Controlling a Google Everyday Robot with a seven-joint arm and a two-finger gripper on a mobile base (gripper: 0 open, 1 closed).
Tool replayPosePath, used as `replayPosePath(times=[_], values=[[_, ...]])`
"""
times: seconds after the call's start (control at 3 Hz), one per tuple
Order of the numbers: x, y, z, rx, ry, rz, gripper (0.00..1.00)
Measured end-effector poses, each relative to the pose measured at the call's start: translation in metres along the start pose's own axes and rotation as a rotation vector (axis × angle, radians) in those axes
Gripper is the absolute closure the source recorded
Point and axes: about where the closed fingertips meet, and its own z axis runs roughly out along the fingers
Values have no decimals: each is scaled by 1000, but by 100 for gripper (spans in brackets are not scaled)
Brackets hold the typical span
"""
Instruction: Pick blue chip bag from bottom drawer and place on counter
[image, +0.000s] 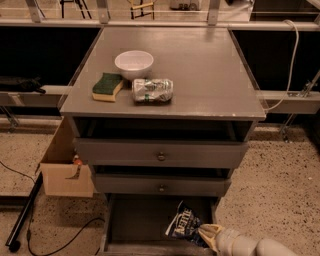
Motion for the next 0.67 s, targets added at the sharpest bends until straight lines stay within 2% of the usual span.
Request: replayPosePath(times=[0.33, 0.67], values=[[-19, 1, -16, 31, -46, -27, 100], [-62, 7, -54, 95, -99, -108, 100]])
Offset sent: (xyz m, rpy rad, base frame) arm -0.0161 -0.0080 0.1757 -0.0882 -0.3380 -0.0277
